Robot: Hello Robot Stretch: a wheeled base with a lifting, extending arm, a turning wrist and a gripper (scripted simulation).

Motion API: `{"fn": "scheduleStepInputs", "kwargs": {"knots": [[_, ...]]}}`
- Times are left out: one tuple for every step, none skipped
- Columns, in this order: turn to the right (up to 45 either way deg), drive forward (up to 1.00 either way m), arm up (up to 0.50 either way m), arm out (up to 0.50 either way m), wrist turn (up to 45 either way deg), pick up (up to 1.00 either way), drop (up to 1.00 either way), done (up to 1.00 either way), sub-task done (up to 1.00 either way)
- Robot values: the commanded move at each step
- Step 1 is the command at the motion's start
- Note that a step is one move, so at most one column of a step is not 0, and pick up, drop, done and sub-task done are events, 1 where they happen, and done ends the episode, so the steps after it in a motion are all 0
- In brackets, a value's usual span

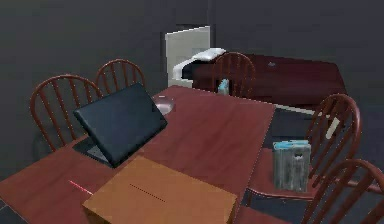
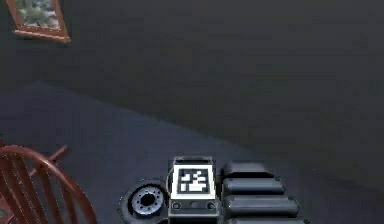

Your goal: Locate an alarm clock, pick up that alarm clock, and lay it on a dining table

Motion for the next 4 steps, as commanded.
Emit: {"fn": "scheduleStepInputs", "kwargs": {"knots": [[18.0, 0.0, 0.0, 0.0, 0.0, 0.0, 0.0, 0.0, 0.0], [-45.0, 0.0, 0.0, 0.0, 0.0, 0.0, 0.0, 0.0, 0.0], [-45.0, 0.0, 0.0, 0.0, 0.0, 0.0, 0.0, 0.0, 0.0], [-9.0, 0.0, 0.0, 0.0, 0.0, 0.0, 0.0, 0.0, 0.0]]}}
